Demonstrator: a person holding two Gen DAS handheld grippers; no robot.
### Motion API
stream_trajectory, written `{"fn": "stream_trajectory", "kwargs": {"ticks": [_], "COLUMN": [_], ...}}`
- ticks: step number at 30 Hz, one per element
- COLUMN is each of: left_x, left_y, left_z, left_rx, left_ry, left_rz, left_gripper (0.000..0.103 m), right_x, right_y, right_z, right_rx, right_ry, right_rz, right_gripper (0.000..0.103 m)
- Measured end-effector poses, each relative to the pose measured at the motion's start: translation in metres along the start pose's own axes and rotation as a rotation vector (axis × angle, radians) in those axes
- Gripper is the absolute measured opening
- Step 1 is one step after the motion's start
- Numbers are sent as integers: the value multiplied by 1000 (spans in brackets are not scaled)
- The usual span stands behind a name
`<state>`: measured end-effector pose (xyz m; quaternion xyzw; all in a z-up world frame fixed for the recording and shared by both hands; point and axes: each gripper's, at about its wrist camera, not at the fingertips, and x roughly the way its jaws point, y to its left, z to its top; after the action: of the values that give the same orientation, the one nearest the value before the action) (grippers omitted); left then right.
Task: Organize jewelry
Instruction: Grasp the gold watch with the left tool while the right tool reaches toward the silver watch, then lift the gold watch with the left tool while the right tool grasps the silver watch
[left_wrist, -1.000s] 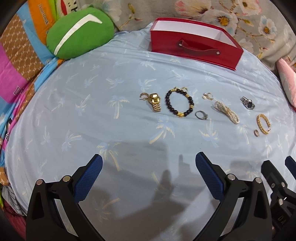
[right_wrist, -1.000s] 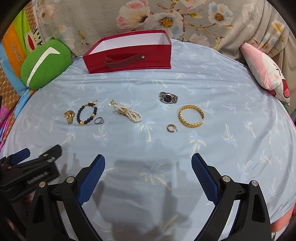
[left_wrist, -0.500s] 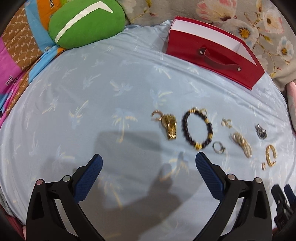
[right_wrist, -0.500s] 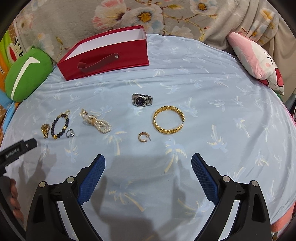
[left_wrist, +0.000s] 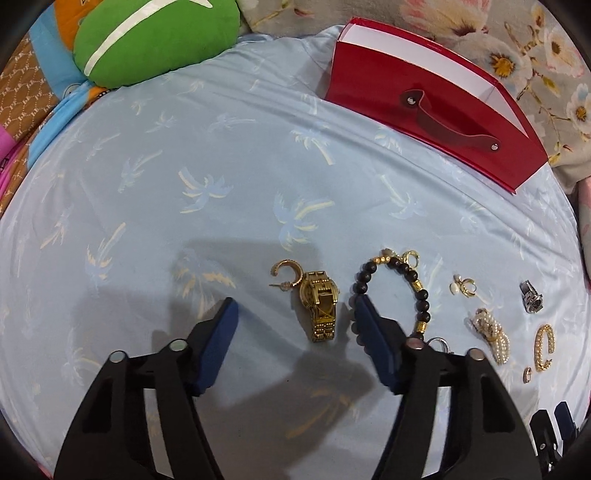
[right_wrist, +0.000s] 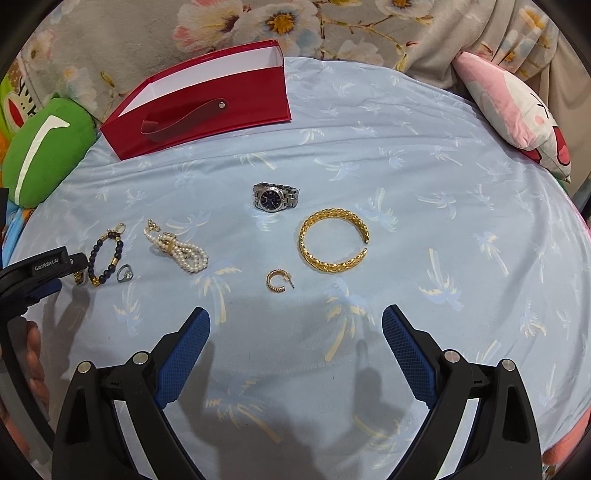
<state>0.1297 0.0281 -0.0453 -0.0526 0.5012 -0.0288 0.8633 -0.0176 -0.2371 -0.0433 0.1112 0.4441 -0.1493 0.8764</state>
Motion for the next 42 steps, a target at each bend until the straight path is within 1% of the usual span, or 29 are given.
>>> {"fn": "stream_trajectory", "kwargs": {"ticks": [2, 3, 5, 6, 8, 9, 12, 13, 18, 22, 26, 27, 29, 32, 34, 36, 42], "left_x": [-1, -1, -1, -1, -1, -1, -2, -2, -11, -23, -33, -35, -38, -40, -41, -41, -39], "left_y": [2, 3, 4, 4, 2, 1, -2, -2, -1, -1, -2, -2, -3, -2, -2, -1, -1], "left_z": [1, 2, 3, 3, 3, 2, -1, -2, -7, -10, -15, -16, -18, -19, -19, -19, -19], "left_rx": [-10, -16, -27, -27, -15, -8, 17, 18, 27, 44, 65, 66, 68, 65, 66, 65, 70], "left_ry": [-4, -6, -6, -5, 3, 9, 2, 2, -9, -33, -45, -47, -50, -52, -58, -59, -57], "left_rz": [-10, -16, -28, -37, -59, -69, -64, -71, -110, -119, -130, -132, -135, -137, -133, -132, -129], "left_gripper": [52, 50, 38, 35, 20, 16, 14, 11, 11, 11, 11, 11, 11, 11, 11, 11, 11], "right_x": [2, 3, 5, 5, 6, 5, 5, 4, 4, 7, 14, 18, 28, 47, 57, 67, 83], "right_y": [1, 1, 2, 2, 2, 2, 2, 1, -2, -5, -3, -3, -3, -3, -2, -1, 5], "right_z": [1, 2, 3, 3, 4, 5, 8, 8, 10, 14, 31, 37, 48, 64, 71, 78, 89], "right_rx": [1, 0, -1, -1, 0, 0, 3, 5, 13, 13, -26, -33, -29, -19, -10, -4, -12], "right_ry": [2, 2, 4, 4, 2, 0, -8, -10, -16, -26, -85, -91, -88, -54, -34, -20, 1], "right_rz": [2, 1, 1, 1, 0, 1, -2, -3, -12, -22, -43, -39, -6, 37, 56, 86, 110], "right_gripper": [92, 92, 92, 92, 92, 92, 92, 92, 92, 92, 92, 92, 92, 85, 77, 73, 56]}}
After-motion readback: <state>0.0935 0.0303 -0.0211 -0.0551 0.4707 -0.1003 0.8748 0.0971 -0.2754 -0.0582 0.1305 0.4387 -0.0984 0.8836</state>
